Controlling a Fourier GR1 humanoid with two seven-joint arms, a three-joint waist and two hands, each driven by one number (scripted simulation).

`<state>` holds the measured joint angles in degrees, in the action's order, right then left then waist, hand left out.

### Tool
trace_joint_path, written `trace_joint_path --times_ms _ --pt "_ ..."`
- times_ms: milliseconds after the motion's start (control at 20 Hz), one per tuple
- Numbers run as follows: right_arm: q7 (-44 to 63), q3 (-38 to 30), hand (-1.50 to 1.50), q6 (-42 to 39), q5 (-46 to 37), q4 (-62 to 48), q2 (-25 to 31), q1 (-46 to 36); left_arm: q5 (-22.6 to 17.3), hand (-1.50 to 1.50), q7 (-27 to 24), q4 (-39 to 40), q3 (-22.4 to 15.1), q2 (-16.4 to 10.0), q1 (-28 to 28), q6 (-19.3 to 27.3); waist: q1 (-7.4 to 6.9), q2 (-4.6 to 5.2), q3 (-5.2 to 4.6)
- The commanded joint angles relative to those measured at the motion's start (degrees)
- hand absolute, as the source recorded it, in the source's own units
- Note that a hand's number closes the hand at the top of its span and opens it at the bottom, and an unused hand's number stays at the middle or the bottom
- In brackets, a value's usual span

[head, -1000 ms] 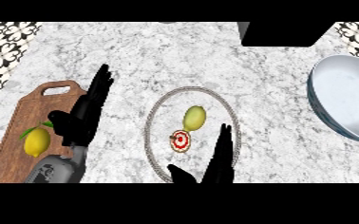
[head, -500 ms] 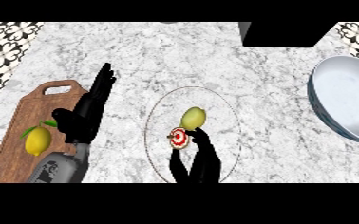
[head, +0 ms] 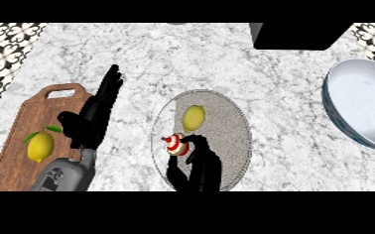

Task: Pick the cupcake from the placemat and place it in the bowl

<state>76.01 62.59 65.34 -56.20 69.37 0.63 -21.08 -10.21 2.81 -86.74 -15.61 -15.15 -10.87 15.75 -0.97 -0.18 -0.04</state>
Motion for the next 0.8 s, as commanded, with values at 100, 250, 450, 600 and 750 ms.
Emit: trace_joint_path --times_ms 100,250,450,600,750 --pt "-7.03 5.15 1.5 -1.03 14.79 17.8 15.85 -3.87 0.23 0.0 1.03 -0.24 1.57 -0.25 -0.6 -0.48 -0.06 0.34 0.12" --pt "-10.32 10.3 1.5 3.47 15.72 29.08 27.06 -4.62 0.35 0.0 -1.49 1.57 0.96 0.31 0.45 -1.13 0.0 0.49 0.14" --pt "-14.03 10.36 1.5 8.43 15.81 38.62 39.22 -7.76 0.44 0.0 1.6 -0.98 0.94 -0.48 0.3 -1.19 0.11 0.14 0.17" --pt "-13.43 4.52 1.5 1.97 12.38 45.1 44.58 -9.15 1.52 0.0 0.35 -0.25 0.96 0.88 1.32 0.45 1.69 -0.33 0.01" --pt "-11.17 -0.18 1.5 -4.25 12.29 52.09 49.42 -9.88 0.51 0.0 -0.86 1.11 2.57 0.23 0.99 -1.39 2.2 -0.31 -0.07"
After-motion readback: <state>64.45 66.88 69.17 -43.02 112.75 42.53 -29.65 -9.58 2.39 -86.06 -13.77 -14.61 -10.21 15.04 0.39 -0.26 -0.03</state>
